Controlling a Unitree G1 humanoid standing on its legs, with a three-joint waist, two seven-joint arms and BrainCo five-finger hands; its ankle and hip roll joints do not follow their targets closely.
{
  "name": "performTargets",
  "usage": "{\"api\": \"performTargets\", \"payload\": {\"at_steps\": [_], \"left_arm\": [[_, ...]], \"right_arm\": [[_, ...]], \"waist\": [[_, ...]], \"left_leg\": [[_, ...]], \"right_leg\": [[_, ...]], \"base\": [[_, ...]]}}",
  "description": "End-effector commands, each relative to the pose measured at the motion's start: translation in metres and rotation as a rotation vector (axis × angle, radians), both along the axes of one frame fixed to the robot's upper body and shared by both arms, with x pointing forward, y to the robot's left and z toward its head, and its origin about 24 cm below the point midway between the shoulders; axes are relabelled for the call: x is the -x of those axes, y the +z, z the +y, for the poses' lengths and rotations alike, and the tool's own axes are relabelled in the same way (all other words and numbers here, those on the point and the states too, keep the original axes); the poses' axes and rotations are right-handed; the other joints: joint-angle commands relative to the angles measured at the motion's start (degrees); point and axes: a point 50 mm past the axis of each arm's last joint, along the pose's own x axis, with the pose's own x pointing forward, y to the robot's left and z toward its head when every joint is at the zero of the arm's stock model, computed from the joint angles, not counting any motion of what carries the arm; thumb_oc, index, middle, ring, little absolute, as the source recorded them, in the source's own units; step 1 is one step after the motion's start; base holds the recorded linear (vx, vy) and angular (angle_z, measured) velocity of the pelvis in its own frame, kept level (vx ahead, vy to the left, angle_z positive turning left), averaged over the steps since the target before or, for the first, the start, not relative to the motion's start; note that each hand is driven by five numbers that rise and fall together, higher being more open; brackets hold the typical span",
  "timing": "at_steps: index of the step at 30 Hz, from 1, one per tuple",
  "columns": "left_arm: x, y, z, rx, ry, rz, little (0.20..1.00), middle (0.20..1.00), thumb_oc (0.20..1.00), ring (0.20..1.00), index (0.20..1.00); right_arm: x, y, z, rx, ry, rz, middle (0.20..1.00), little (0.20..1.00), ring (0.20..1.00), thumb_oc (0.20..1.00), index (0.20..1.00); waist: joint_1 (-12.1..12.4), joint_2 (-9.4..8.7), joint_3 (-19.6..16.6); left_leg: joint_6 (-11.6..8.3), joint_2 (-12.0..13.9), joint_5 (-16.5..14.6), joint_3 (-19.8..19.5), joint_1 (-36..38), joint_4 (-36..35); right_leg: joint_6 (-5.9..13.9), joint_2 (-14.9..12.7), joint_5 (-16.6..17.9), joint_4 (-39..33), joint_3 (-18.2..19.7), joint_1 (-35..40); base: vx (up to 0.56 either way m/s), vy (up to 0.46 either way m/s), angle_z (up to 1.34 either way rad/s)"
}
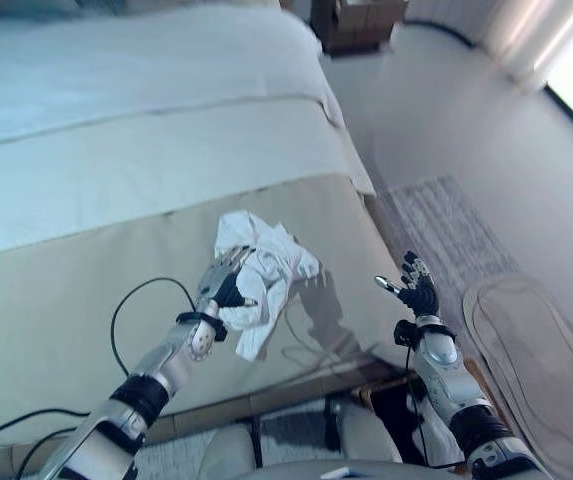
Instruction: Pick up clothes into the bucket
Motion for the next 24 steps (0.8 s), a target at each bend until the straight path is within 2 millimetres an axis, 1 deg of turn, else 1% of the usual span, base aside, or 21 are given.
{"api": "performTargets", "payload": {"at_steps": [1,3,4,5,6,7,10,14,15,17,18,20,21,22,23,24], "left_arm": [[-0.018,0.028,0.022,-0.097,0.088,-0.162,1.0,1.0,1.0,1.0,1.0],[-0.026,0.04,0.031,-0.169,0.125,-0.212,1.0,1.0,1.0,1.0,1.0],[-0.028,0.045,0.034,-0.19,0.139,-0.232,1.0,1.0,1.0,1.0,1.0],[-0.031,0.051,0.041,-0.246,0.166,-0.255,1.0,1.0,1.0,1.0,1.0],[-0.031,0.051,0.041,-0.246,0.165,-0.256,1.0,1.0,1.0,1.0,1.0],[-0.033,0.055,0.046,-0.281,0.187,-0.27,1.0,1.0,1.0,1.0,1.0],[-0.037,0.061,0.059,-0.364,0.256,-0.283,1.0,1.0,1.0,1.0,1.0],[-0.042,0.068,0.071,-0.42,0.319,-0.296,1.0,1.0,1.0,1.0,1.0],[-0.045,0.068,0.078,-0.462,0.36,-0.285,1.0,1.0,1.0,1.0,1.0],[-0.048,0.065,0.081,-0.533,0.375,-0.242,1.0,1.0,1.0,1.0,1.0],[-0.05,0.064,0.079,-0.541,0.37,-0.23,1.0,1.0,1.0,1.0,1.0],[-0.049,0.054,0.08,-0.573,0.375,-0.153,1.0,1.0,1.0,1.0,1.0],[-0.05,0.054,0.08,-0.573,0.374,-0.153,1.0,1.0,1.0,1.0,1.0],[-0.052,0.054,0.075,-0.557,0.367,-0.143,0.517,0.517,0.517,0.517,0.517],[-0.052,0.054,0.075,-0.557,0.367,-0.143,0.517,0.517,0.517,0.517,0.517],[-0.052,0.052,0.074,-0.555,0.364,-0.131,0.376,0.376,0.376,0.376,0.376]], "right_arm": [[-0.013,0.047,-0.004,0.027,0.009,-0.234,1.0,1.0,1.0,1.0,1.0],[-0.011,0.051,-0.009,0.027,-0.005,-0.255,1.0,1.0,1.0,1.0,1.0],[-0.009,0.052,-0.013,0.023,-0.02,-0.259,1.0,1.0,1.0,1.0,1.0],[-0.004,0.052,-0.019,0.031,-0.047,-0.265,1.0,1.0,1.0,1.0,1.0],[-0.004,0.052,-0.019,0.031,-0.048,-0.265,1.0,1.0,1.0,1.0,1.0],[-0.002,0.053,-0.024,0.037,-0.063,-0.272,1.0,1.0,1.0,1.0,1.0],[0.002,0.056,-0.032,0.048,-0.09,-0.289,1.0,1.0,1.0,1.0,1.0],[0.003,0.059,-0.037,0.043,-0.112,-0.306,1.0,1.0,1.0,1.0,1.0],[0.002,0.062,-0.036,0.032,-0.113,-0.322,1.0,1.0,1.0,1.0,1.0],[0.0,0.063,-0.034,0.03,-0.101,-0.324,1.0,1.0,1.0,1.0,1.0],[0.0,0.062,-0.033,0.03,-0.097,-0.319,1.0,1.0,1.0,1.0,1.0],[-0.002,0.06,-0.031,0.036,-0.088,-0.306,1.0,1.0,1.0,1.0,1.0],[-0.002,0.06,-0.031,0.036,-0.089,-0.306,1.0,1.0,1.0,1.0,1.0],[-0.003,0.059,-0.03,0.037,-0.084,-0.3,1.0,1.0,1.0,1.0,1.0],[-0.003,0.059,-0.03,0.037,-0.084,-0.3,1.0,1.0,1.0,1.0,1.0],[-0.003,0.058,-0.029,0.036,-0.084,-0.297,1.0,1.0,1.0,1.0,1.0]], "waist": [[-0.9,-1.35,2.5],[-1.8,-1.66,3.5],[-1.9,-1.6,3.7],[-2.6,-1.55,4.0],[-2.6,-1.49,3.8],[-2.9,-1.51,3.9],[-3.8,-1.54,3.9],[-4.5,-1.43,3.5],[-4.9,-1.58,3.4],[-5.3,-1.65,3.2],[-5.3,-1.7,3.2],[-5.4,-1.79,3.0],[-5.4,-1.78,3.0],[-5.4,-1.88,2.9],[-5.4,-1.87,2.9],[-5.4,-1.89,2.7]], "left_leg": [[1.22,1.1,-3.7,-0.6,-7.2,9.4],[1.3,1.3,-4.1,-0.3,-11.6,12.1],[1.28,1.5,-5.0,-0.3,-13.5,13.9],[1.36,1.6,-5.6,-0.4,-16.7,16.2],[1.37,1.6,-5.7,-0.4,-17.0,16.5],[1.5,1.7,-6.2,-0.6,-18.8,18.1],[1.62,2.1,-7.3,-0.8,-22.5,21.0],[1.6,2.4,-7.9,-1.0,-26.5,23.1],[1.59,2.4,-8.0,-1.2,-27.6,23.3],[1.64,2.4,-8.1,-1.4,-28.3,23.8],[1.7,2.4,-8.2,-1.4,-28.4,24.0],[1.77,2.4,-8.4,-1.5,-28.3,24.1],[1.77,2.4,-8.4,-1.5,-28.3,24.1],[1.76,2.3,-8.5,-1.5,-28.0,23.9],[1.76,2.3,-8.5,-1.5,-27.9,23.9],[1.75,2.2,-8.5,-1.5,-27.6,23.6]], "right_leg": [[3.69,-4.1,-5.1,8.5,0.2,-2.4],[3.74,-4.3,-5.1,10.5,0.8,-6.7],[3.67,-4.2,-5.6,11.8,1.2,-8.5],[3.6,-4.5,-6.0,13.9,1.4,-11.3],[3.6,-4.5,-6.1,14.0,1.4,-11.7],[3.57,-4.5,-6.4,15.4,1.7,-13.4],[3.3,-4.5,-7.1,17.7,2.4,-17.0],[3.09,-4.4,-7.6,19.3,2.6,-20.6],[2.99,-4.2,-7.6,19.5,2.8,-21.8],[3.02,-4.2,-7.7,19.8,2.9,-22.4],[2.99,-4.1,-7.8,20.0,2.9,-22.6],[2.91,-4.1,-8.0,20.2,2.7,-22.5],[2.91,-4.1,-8.0,20.2,2.7,-22.5],[2.88,-4.1,-8.0,20.0,2.6,-22.2],[2.88,-4.1,-8.0,20.0,2.6,-22.1],[2.89,-4.0,-8.0,19.9,2.6,-21.9]], "base": [[-0.11,0.048,-0.16],[-0.1,0.043,-0.27],[-0.09,0.058,-0.19],[-0.05,0.038,-0.15],[-0.04,0.034,-0.09],[-0.02,0.016,-0.07],[-0.01,0.015,0.03],[-0.01,0.006,0.01],[-0.01,0.006,-0.08],[0.01,0.01,-0.13],[0.02,0.002,-0.26],[0.03,0.0,0.15],[0.03,-0.003,0.27],[0.02,-0.002,-0.07],[0.03,-0.005,-0.11],[0.04,0.0,-0.03]]}}
